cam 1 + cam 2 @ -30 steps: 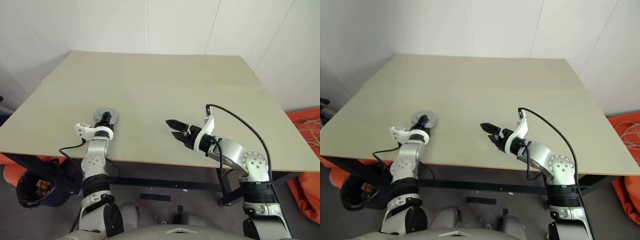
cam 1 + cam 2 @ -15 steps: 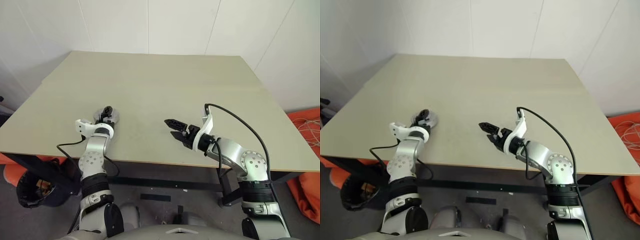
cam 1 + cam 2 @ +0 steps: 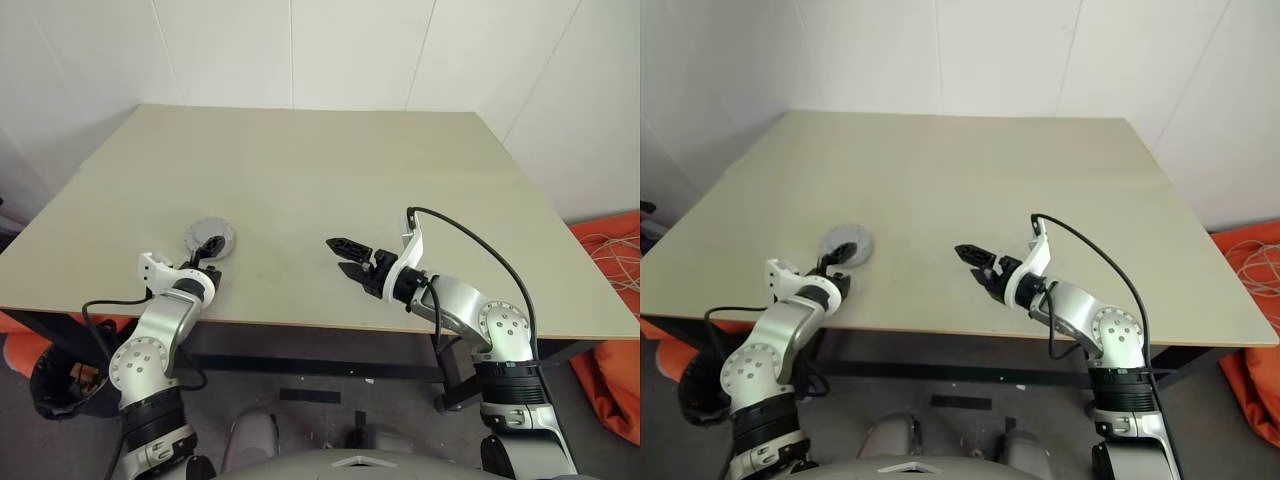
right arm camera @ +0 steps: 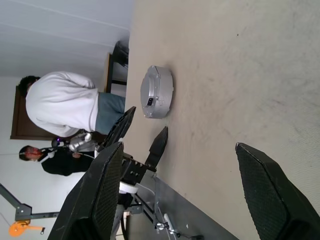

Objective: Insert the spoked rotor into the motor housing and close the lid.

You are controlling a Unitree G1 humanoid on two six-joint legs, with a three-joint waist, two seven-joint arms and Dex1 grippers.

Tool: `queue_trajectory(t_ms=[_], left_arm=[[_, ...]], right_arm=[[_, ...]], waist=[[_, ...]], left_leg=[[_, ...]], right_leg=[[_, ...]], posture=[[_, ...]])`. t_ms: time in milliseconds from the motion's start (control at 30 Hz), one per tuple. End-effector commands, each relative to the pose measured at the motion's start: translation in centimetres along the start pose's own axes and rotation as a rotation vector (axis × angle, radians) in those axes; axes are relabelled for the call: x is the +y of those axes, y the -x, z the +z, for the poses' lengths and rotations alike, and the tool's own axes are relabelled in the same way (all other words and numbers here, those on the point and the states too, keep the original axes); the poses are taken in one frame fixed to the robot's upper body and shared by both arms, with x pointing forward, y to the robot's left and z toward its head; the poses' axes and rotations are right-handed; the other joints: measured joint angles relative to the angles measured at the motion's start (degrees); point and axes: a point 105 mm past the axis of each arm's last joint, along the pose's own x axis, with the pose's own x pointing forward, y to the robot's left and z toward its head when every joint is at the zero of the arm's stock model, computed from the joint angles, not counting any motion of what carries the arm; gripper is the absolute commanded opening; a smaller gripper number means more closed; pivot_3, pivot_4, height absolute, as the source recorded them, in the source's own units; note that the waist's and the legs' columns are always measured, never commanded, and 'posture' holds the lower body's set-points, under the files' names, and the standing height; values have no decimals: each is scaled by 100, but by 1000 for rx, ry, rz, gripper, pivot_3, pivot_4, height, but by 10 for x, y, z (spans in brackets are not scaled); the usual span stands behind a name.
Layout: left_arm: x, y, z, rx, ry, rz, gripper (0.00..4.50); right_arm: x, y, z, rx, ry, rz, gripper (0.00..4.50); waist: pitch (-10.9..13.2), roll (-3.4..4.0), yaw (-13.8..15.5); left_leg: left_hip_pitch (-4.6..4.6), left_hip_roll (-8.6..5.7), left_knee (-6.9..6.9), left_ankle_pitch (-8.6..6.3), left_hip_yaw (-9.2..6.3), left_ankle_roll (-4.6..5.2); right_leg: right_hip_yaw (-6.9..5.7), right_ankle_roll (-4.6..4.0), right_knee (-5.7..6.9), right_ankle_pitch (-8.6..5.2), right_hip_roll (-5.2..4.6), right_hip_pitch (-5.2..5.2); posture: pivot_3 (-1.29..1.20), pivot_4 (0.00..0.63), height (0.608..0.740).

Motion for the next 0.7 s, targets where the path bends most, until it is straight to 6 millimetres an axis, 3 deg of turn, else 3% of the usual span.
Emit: queue_trajectory(t_ms=[33,233,367,600,700], left_arm=[[-30,5,-3,26,-170,-136,4464],[-75,2,-4,-64,-575,-392,4464],[-75,-3,-12,-144,-836,-459,4464],[-58,-8,-15,-297,-1086,-495,4464],[-61,-7,-19,-362,-1148,-540,4464]], right_arm=[[16,13,10,-58,100,32,4052],[12,37,32,-304,355,-68,4052],[4,58,44,-486,555,-159,4052],[-29,94,57,-621,1064,-495,4052],[-34,99,54,-687,1156,-574,4052]], waist=[[0,0,20],[-2,-3,42],[-5,-3,24],[-6,1,10],[-6,1,6]], left_leg=[[-2,0,0,0,0,0],[-16,0,-1,1,0,-1],[-20,0,-10,0,3,0],[-22,0,-18,-7,7,11],[-14,0,-18,-7,7,12]], right_leg=[[0,1,0,0,0,-2],[0,13,-16,5,0,-8],[1,25,-47,13,0,-6],[7,27,-62,14,1,-9],[7,26,-62,13,1,-4]], posture=[[0,0,740],[0,0,740],[0,0,740],[0,0,740],[0,0,740]])
